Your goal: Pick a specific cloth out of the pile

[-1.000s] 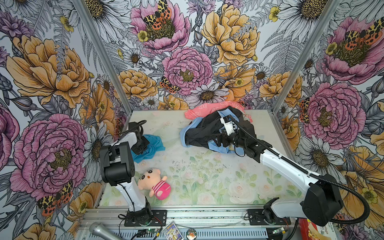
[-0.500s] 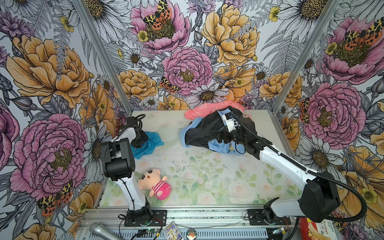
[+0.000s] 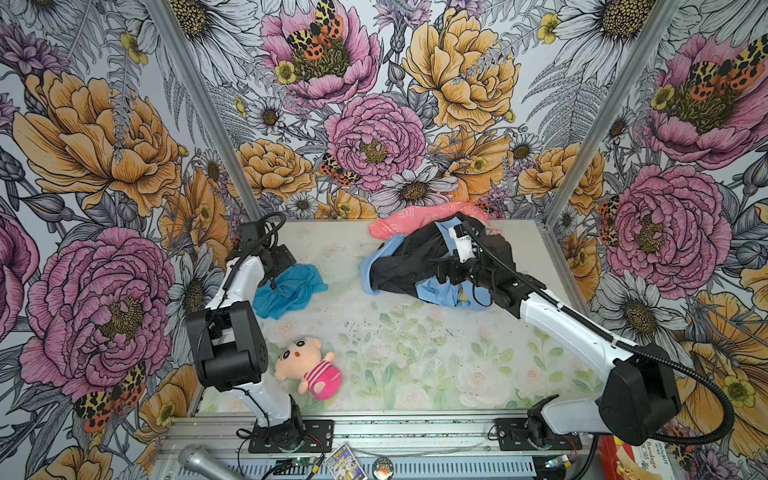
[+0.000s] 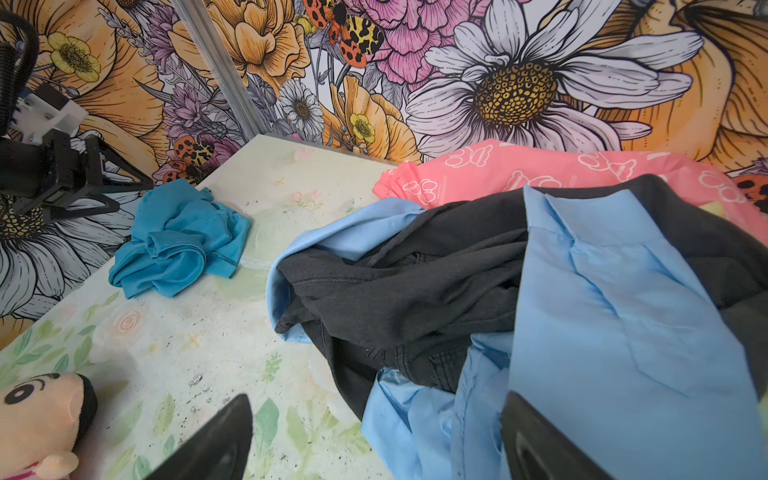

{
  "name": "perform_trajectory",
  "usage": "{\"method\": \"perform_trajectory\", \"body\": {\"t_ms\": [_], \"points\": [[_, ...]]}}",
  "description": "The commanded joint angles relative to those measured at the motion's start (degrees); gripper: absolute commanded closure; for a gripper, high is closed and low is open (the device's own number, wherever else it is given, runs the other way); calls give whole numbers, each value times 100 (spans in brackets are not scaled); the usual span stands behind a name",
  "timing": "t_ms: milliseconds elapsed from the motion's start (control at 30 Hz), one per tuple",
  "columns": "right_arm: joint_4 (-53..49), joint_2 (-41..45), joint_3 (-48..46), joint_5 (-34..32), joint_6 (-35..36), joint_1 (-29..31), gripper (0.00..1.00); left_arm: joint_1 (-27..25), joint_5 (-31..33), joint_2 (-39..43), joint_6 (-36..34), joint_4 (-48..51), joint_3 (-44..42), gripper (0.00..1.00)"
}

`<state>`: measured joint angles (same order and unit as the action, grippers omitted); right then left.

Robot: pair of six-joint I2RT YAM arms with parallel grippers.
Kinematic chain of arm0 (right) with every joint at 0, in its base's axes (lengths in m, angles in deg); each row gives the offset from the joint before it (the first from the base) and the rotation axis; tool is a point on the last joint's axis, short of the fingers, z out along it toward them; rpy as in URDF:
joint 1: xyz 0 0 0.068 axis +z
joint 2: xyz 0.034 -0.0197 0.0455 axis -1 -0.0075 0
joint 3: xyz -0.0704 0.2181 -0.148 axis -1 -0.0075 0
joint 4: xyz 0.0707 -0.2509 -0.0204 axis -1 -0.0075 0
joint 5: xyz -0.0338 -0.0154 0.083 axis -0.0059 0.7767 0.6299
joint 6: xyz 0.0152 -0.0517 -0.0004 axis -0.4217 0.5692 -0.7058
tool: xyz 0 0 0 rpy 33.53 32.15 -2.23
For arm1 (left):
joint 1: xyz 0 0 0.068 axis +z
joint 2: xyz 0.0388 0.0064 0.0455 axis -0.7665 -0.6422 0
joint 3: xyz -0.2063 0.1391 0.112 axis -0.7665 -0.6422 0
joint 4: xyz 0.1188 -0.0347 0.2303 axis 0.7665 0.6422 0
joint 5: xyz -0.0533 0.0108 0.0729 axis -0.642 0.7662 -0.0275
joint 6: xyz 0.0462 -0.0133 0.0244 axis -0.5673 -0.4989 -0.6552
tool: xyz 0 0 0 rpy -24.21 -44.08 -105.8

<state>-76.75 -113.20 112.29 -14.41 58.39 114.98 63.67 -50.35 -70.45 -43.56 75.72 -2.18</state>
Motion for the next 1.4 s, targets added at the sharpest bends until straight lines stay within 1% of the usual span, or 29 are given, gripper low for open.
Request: {"method": "perform_trajectory", "body": {"t_ms": [0, 100, 133, 333, 467, 533, 600, 733, 867, 1000, 1133, 1200, 1333, 1367], "points": [[73, 202, 64, -184, 129, -36, 5, -22, -39, 351, -260, -80, -217, 9], [0, 229, 72, -358, 148, -36, 2, -51, -11, 736, -359, -162, -386, 1], [-24, 229, 83, -427, 162, -41, 0, -79, -15, 917, -397, -253, -504, 1], [-186, 294, 193, -787, 308, -71, 1, -344, -36, 2010, -630, -843, -1177, 1], [-193, 408, 183, -854, 391, -136, 1, -521, -243, 2678, -813, -1343, -1648, 1], [-200, 485, 142, -875, 425, -167, 1, -581, -398, 2969, -914, -1583, -1869, 1], [-193, 571, 89, -905, 451, -219, 1, -688, -396, 3181, -1045, -1678, -2001, 1], [-190, 865, -58, -1118, 557, -298, 1, -873, -587, 3618, -1271, -2065, -2382, 1], [-178, 1215, -259, -1389, 635, -383, 1, -896, -731, 4119, -1229, -2721, -2934, 1], [-75, 1577, -645, -1646, 632, -430, 0, -964, -633, 4569, -1131, -3306, -3544, 1], [371, 1990, -1228, -1843, 558, -466, 1, -1170, -220, 5077, -1198, -4055, -4351, 1], [535, 2119, -1468, -1998, 514, -474, 1, -1221, -19, 5197, -1194, -4153, -4584, 1], [970, 2341, -2025, -2195, 471, -471, 1, -1236, 112, 5215, -1155, -4133, -4851, 1], [1118, 2394, -2189, -2224, 492, -475, 1, -1250, 234, 5209, -1155, -4133, -4921, 1]]}}
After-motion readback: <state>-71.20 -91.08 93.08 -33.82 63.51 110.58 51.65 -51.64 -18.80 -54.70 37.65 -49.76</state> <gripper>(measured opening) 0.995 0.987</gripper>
